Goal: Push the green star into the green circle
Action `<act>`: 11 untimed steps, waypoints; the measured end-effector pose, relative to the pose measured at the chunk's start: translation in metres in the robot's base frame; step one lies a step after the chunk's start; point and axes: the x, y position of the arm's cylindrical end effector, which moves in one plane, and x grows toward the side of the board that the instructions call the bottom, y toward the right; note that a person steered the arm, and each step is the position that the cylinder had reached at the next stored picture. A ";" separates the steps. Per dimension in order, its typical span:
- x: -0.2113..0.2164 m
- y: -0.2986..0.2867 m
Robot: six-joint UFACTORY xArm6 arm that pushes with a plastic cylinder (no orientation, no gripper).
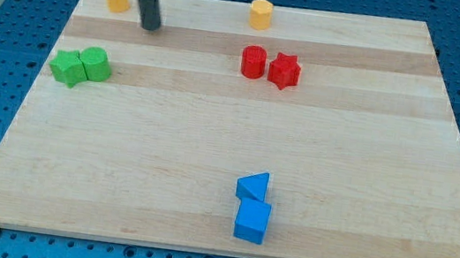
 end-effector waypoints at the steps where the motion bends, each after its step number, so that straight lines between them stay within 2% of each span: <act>1: 0.012 -0.059; 2: 0.045 -0.103; 3: 0.084 -0.107; 4: 0.116 -0.092; 6: 0.159 -0.014; 7: 0.153 0.021; 9: 0.126 0.040; 10: 0.164 0.016; 11: 0.169 -0.011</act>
